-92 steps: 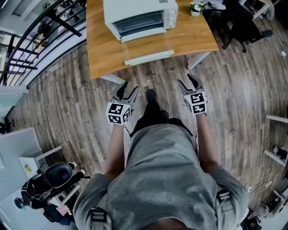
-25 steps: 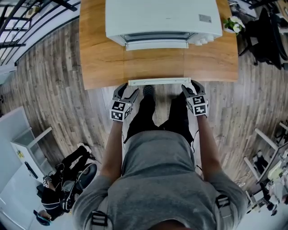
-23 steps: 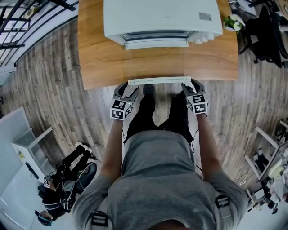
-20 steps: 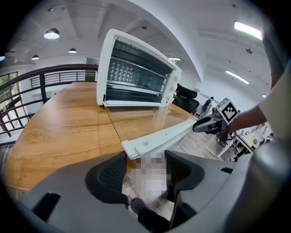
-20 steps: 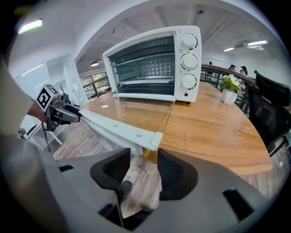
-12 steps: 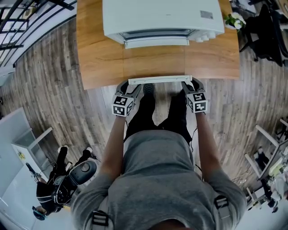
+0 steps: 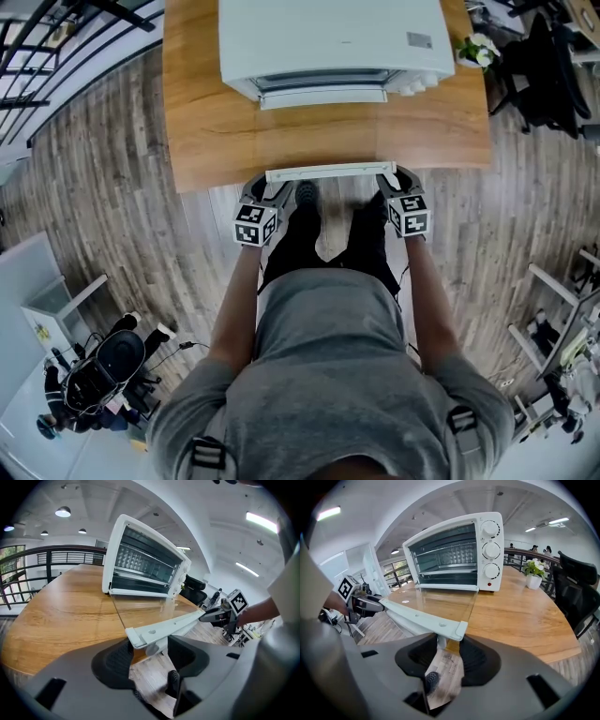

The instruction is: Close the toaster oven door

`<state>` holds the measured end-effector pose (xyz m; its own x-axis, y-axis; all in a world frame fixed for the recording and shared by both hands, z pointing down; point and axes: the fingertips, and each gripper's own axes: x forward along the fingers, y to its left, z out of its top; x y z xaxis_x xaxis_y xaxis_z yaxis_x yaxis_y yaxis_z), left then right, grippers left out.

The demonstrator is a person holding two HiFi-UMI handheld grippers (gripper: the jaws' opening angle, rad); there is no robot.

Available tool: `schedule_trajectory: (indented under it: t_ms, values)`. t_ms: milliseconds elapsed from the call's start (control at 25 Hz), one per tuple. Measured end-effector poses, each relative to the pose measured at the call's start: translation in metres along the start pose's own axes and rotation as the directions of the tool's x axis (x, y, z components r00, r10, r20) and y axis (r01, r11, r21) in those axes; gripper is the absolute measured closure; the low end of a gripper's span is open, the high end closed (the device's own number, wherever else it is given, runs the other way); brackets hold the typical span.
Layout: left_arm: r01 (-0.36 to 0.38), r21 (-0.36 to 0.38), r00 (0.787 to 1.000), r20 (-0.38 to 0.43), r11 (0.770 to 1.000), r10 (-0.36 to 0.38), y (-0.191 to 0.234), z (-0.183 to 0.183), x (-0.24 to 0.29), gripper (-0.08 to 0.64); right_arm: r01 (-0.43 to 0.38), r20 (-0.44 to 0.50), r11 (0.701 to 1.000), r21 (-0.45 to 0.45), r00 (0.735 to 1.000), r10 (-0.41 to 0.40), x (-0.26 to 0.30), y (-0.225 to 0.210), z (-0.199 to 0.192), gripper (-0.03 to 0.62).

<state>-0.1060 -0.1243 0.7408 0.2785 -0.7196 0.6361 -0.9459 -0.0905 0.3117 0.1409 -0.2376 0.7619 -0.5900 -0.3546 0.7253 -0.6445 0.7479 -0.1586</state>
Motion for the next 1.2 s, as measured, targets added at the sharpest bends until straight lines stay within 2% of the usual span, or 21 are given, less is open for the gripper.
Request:
schedule_trajectory:
  t_ms: [320,360,440,520,680,1040,1200]
  values:
    - [0.016,-0.037,0.999,0.050,0.999,-0.014,-0.007,0.022,-0.008,0.385,-0.048,0.061,0.997,0.062,0.997,0.045,-0.020,0.006,0.022,0.454]
    - [0.018,-0.046,0.998,0.058,0.999,-0.016,-0.007,0.025,-0.008,0.415,-0.053,0.067,0.996,0.069,0.997,0.049,-0.021,0.006,0.025,0.459]
    - [0.025,-0.065,0.997,0.075,0.998,-0.020,-0.006,0.030,-0.008,0.426,-0.058,0.087,0.994,0.088,0.995,0.050,-0.024,0.007,0.030,0.483]
    - [0.035,-0.076,0.996,0.090,0.996,-0.028,-0.006,0.033,-0.010,0.433,-0.047,0.108,0.993,0.110,0.994,0.035,-0.027,0.010,0.033,0.503]
    - [0.065,-0.076,0.994,0.094,0.995,-0.057,-0.007,0.038,-0.014,0.436,-0.023,0.128,0.987,0.160,0.992,0.002,-0.032,0.009,0.038,0.505]
    - [0.128,-0.051,0.987,0.107,0.990,-0.122,-0.011,0.052,-0.023,0.436,0.026,0.146,0.985,0.171,0.988,-0.052,-0.042,0.013,0.051,0.503]
    - [0.159,-0.045,0.982,0.106,0.986,-0.154,-0.013,0.057,-0.028,0.434,0.052,0.170,0.977,0.207,0.982,-0.088,-0.046,0.013,0.056,0.502]
